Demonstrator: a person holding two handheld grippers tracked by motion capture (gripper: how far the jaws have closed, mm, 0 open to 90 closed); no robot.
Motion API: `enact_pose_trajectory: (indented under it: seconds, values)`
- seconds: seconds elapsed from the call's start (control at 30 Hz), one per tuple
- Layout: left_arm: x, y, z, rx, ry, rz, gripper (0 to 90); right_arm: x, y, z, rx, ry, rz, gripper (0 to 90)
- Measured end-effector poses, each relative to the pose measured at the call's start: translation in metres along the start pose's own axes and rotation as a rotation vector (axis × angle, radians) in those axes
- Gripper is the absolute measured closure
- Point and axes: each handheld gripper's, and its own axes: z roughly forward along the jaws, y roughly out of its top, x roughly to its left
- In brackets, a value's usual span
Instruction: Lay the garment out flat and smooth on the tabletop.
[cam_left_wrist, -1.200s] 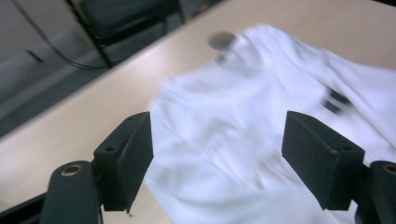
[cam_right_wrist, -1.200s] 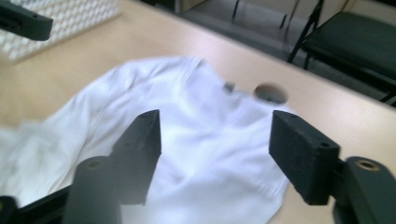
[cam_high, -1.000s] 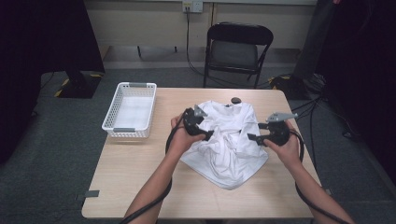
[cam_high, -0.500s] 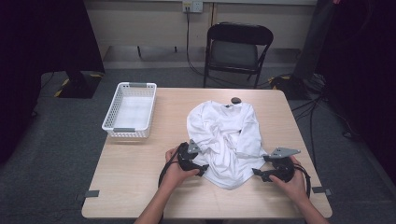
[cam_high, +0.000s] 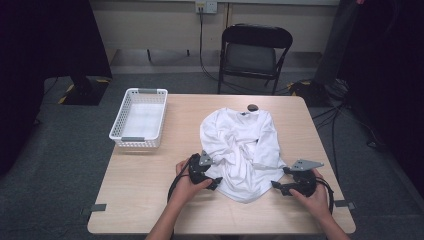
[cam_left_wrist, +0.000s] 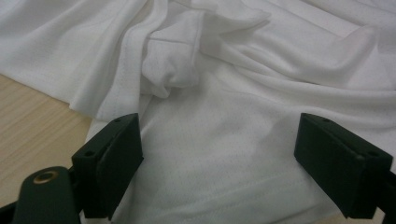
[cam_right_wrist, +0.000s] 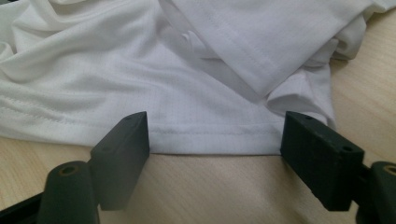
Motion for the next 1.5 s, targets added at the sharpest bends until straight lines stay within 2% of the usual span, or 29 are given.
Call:
enact_pose_trajectory:
  seconds: [0.17, 0.2, 0.23, 0.3, 0.33, 0.37, 0.4, 0.43, 0.47, 0.53, 0.63, 0.67, 0.8, 0.83, 0.9, 0.97, 1.07, 1.17, 1.27, 1.33, 1.37, 1.4, 1.43, 1.5]
  values:
    - [0.0, 0.0, 0.0, 0.001, 0.0, -0.001, 14.7, -0.001, 0.012, -0.007, -0.036, -0.01, -0.009, 28.3]
    - [0.0, 0.0, 0.0, 0.0, 0.0, 0.0, 14.7, -0.002, 0.023, -0.011, -0.073, -0.006, -0.007, 33.9]
    - [0.0, 0.0, 0.0, 0.0, 0.0, -0.001, 14.7, -0.003, 0.026, -0.012, -0.083, -0.008, -0.008, 35.9]
    - [0.0, 0.0, 0.0, 0.0, -0.001, 0.0, 14.7, -0.004, 0.033, -0.012, -0.086, -0.016, -0.023, 46.2]
    - [0.0, 0.0, 0.0, 0.0, -0.001, -0.001, 14.7, -0.006, 0.036, -0.011, -0.088, -0.02, -0.021, 46.7]
    - [0.0, 0.0, 0.0, 0.0, -0.001, -0.001, 14.7, -0.008, 0.038, -0.01, -0.092, -0.024, -0.01, 51.0]
    - [0.0, 0.0, 0.0, 0.0, -0.001, -0.002, 14.7, -0.008, 0.038, -0.01, -0.092, -0.024, -0.01, 51.0]
    - [0.0, 0.0, 0.0, 0.0, 0.0, -0.002, 14.7, -0.01, 0.039, -0.008, -0.088, -0.02, 0.001, 57.2]
    - [0.0, 0.0, 0.0, 0.0, -0.001, -0.002, 14.7, -0.012, 0.039, -0.005, -0.079, -0.023, 0.022, 56.8]
    - [0.0, 0.0, 0.0, 0.0, 0.0, -0.003, 14.7, -0.013, 0.038, 0.0, -0.074, -0.027, 0.043, 62.5]
    - [0.0, 0.0, 0.0, 0.0, 0.0, -0.002, 14.7, -0.014, 0.034, 0.01, -0.035, -0.069, 0.082, 62.6]
    - [0.0, 0.0, 0.0, 0.0, 0.0, -0.002, 14.7, -0.014, 0.033, 0.011, -0.028, -0.068, 0.09, 62.4]
    - [0.0, 0.0, 0.0, 0.0, -0.001, -0.002, 14.7, -0.015, 0.028, 0.016, 0.012, -0.104, 0.107, 62.3]
    - [0.0, 0.0, 0.0, 0.0, -0.001, -0.002, 14.7, -0.017, 0.025, 0.017, 0.004, -0.093, 0.122, 63.4]
    - [0.0, 0.0, 0.0, 0.0, -0.001, -0.002, 14.7, -0.018, 0.025, 0.017, 0.001, -0.092, 0.119, 64.1]
    - [0.0, 0.0, 0.0, 0.0, 0.0, -0.001, 14.7, -0.018, 0.026, 0.017, -0.007, -0.08, 0.113, 68.4]
    - [0.0, 0.0, 0.0, 0.0, 0.0, -0.002, 14.7, -0.018, 0.026, 0.019, 0.008, -0.071, 0.133, 69.6]
    - [0.0, 0.0, 0.0, 0.0, 0.0, -0.001, 14.7, -0.019, 0.025, 0.018, -0.01, -0.092, 0.173, 64.2]
    - [0.0, 0.0, 0.0, 0.0, 0.0, -0.002, 14.7, -0.021, 0.024, 0.018, -0.014, -0.105, 0.177, 67.3]
    - [0.0, 0.0, 0.0, 0.0, 0.0, -0.002, 14.6, -0.021, 0.025, 0.018, -0.008, -0.115, 0.177, 76.5]
    - [0.0, 0.0, 0.0, 0.0, 0.0, -0.001, 14.7, -0.022, 0.025, 0.018, -0.006, -0.1, 0.17, 82.4]
    - [0.0, 0.0, 0.0, 0.0, -0.001, -0.002, 14.7, -0.022, 0.025, 0.018, -0.003, -0.085, 0.169, 84.2]
    - [0.0, 0.0, 0.0, 0.0, 0.0, -0.002, 14.7, -0.022, 0.025, 0.018, 0.0, -0.087, 0.166, 88.2]
    - [0.0, 0.0, 0.0, 0.0, 0.0, -0.002, 14.7, -0.023, 0.026, 0.016, -0.007, -0.085, 0.157, 90.0]
